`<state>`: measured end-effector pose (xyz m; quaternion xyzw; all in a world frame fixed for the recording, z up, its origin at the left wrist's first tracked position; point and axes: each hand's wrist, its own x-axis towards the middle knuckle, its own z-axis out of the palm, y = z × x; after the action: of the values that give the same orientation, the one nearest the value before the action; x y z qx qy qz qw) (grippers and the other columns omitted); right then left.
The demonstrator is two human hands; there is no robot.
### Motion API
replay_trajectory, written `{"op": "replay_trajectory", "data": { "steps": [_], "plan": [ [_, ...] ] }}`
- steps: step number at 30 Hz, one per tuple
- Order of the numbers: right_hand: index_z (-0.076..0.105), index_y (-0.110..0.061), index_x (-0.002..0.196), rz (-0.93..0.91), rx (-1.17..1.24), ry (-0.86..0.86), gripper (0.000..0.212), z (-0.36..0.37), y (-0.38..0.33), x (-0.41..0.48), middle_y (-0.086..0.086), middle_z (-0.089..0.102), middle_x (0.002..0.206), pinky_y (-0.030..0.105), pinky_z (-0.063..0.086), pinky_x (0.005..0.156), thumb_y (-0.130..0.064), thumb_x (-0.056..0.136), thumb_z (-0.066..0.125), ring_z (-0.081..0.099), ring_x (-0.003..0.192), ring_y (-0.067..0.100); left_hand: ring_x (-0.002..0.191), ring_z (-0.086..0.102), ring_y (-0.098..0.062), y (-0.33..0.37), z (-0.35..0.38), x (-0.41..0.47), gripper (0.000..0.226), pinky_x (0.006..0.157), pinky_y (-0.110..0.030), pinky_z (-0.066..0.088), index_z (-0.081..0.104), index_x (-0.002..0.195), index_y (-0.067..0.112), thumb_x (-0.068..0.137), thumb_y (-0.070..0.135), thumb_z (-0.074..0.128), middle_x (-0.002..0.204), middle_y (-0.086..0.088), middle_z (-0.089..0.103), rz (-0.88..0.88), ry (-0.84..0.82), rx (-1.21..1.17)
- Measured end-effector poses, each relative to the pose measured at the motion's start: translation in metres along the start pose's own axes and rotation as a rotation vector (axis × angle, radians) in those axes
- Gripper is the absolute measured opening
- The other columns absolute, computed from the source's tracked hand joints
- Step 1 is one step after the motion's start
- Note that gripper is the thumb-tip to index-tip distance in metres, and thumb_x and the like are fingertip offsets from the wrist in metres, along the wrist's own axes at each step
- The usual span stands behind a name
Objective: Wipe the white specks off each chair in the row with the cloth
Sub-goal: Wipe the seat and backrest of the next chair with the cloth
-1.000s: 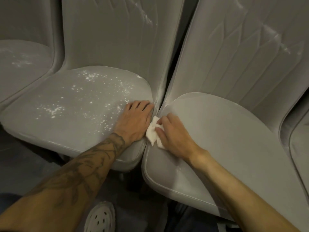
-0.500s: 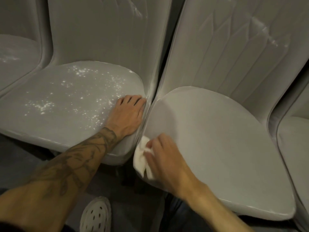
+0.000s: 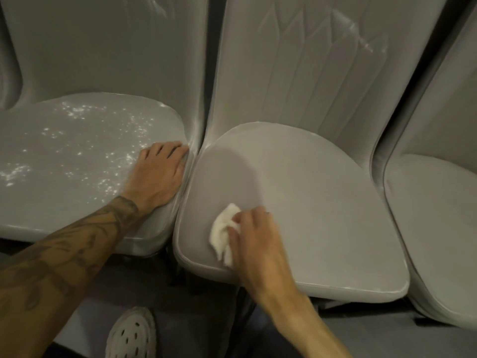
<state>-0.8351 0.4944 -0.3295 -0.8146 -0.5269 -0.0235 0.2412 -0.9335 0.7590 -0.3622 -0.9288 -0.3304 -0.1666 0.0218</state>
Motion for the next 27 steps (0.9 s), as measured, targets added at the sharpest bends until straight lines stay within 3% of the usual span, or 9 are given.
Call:
{"op": "replay_trajectory", "data": {
  "steps": [2,4,8,13,18,23,27],
  "plan": [
    [0.056,-0.015,0.102,0.140,0.025,0.069,0.008,-0.004,0.018,-0.004,0.001,0.050,0.102,0.032,0.042,0.077,-0.021,0.097,0.055,0.048,0.091,0.019,0.117,0.054,-0.035,0.001,0.000,0.000,0.048,0.099,-0.050,0.041,0.059,0.140,0.014,0.103,0.032,0.035,0.141,-0.009,0.060,0.001,0.011,0.008],
    [0.056,-0.016,0.096,0.164,0.010,0.092,0.004,0.001,0.010,-0.002,-0.001,0.049,0.096,0.036,0.043,0.073,-0.020,0.098,0.055,0.044,0.084,0.016,0.116,0.054,-0.036,0.001,0.000,0.001,0.047,0.098,-0.050,0.041,0.058,0.140,0.014,0.103,0.032,0.035,0.141,-0.009,0.059,0.006,0.013,0.018],
    [0.059,-0.012,0.101,-0.069,-0.026,0.049,0.009,0.020,-0.034,0.010,0.006,0.052,0.094,0.038,0.039,0.068,-0.016,0.093,0.056,0.045,0.081,0.023,0.116,0.055,-0.037,0.001,-0.001,0.000,0.049,0.100,-0.051,0.041,0.057,0.141,0.014,0.104,0.034,0.032,0.141,-0.010,0.058,0.002,0.001,0.008],
    [0.059,-0.011,0.099,-0.136,-0.011,0.075,0.012,0.022,-0.010,0.031,0.008,0.053,0.094,0.041,0.043,0.069,-0.020,0.091,0.061,0.049,0.081,0.027,0.115,0.056,-0.038,0.006,-0.003,0.001,0.052,0.099,-0.050,0.042,0.059,0.140,0.014,0.103,0.035,0.030,0.140,-0.010,0.060,-0.016,-0.016,0.008],
    [0.061,-0.004,0.098,-0.045,-0.045,0.112,0.018,0.052,0.005,0.127,0.020,0.057,0.096,0.045,0.040,0.072,-0.018,0.088,0.061,0.053,0.085,0.040,0.117,0.056,-0.035,0.003,-0.003,0.001,0.049,0.100,-0.048,0.041,0.059,0.139,0.016,0.103,0.034,0.032,0.141,-0.008,0.060,-0.013,-0.025,-0.011],
    [0.061,-0.004,0.106,0.051,-0.039,0.051,0.020,0.072,-0.009,0.183,0.019,0.058,0.105,0.045,0.037,0.079,-0.017,0.091,0.055,0.053,0.095,0.039,0.122,0.054,-0.030,0.000,0.001,0.001,0.046,0.103,-0.047,0.040,0.057,0.140,0.019,0.103,0.032,0.034,0.142,-0.005,0.058,-0.019,-0.018,-0.034],
    [0.061,-0.003,0.096,-0.185,0.035,-0.007,0.017,0.063,-0.017,0.132,0.016,0.055,0.096,0.044,0.040,0.077,-0.019,0.094,0.057,0.051,0.086,0.034,0.125,0.053,-0.029,0.000,-0.002,-0.001,0.047,0.106,-0.048,0.041,0.056,0.141,0.017,0.106,0.034,0.030,0.144,-0.006,0.058,-0.017,-0.032,-0.043]
  ]
}}
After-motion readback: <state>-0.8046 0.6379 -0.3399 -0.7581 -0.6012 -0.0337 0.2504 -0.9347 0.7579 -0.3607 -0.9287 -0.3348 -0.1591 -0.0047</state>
